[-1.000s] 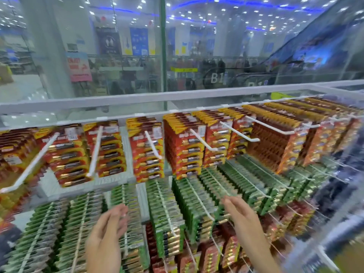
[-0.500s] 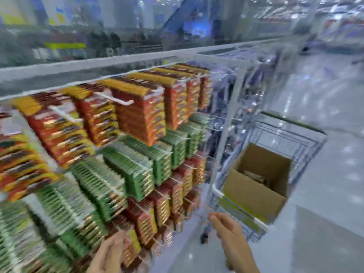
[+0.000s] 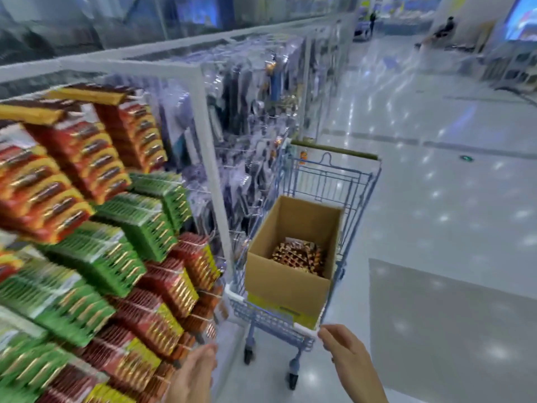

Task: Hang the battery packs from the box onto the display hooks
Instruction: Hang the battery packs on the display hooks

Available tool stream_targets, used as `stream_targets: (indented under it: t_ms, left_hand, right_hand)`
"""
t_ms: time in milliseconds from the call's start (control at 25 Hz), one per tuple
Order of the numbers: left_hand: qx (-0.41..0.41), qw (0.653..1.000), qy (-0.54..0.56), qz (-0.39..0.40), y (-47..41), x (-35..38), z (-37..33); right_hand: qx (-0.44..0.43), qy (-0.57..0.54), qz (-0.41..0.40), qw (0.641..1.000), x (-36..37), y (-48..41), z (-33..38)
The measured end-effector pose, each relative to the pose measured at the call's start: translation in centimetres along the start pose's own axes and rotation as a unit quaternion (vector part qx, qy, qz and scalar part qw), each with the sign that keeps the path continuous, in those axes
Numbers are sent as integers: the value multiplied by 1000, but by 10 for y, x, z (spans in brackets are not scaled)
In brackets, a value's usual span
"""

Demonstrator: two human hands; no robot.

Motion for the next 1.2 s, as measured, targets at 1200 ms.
stream_targets:
  t_ms: [1200]
  left_hand:
    - [-75,966,-242,-46,-301,344,-61]
  right_hand:
    - [123,66,19,990,58,-336,86]
Point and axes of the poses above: each hand's wrist, its own y-axis away from the middle knuckle, its own x-axis out of the palm, z = x × y, the point moved 1 cm from there along -y, towards the middle knuckle, and after that the axes turned 13 degrees about -z, right-handed, at the moved point
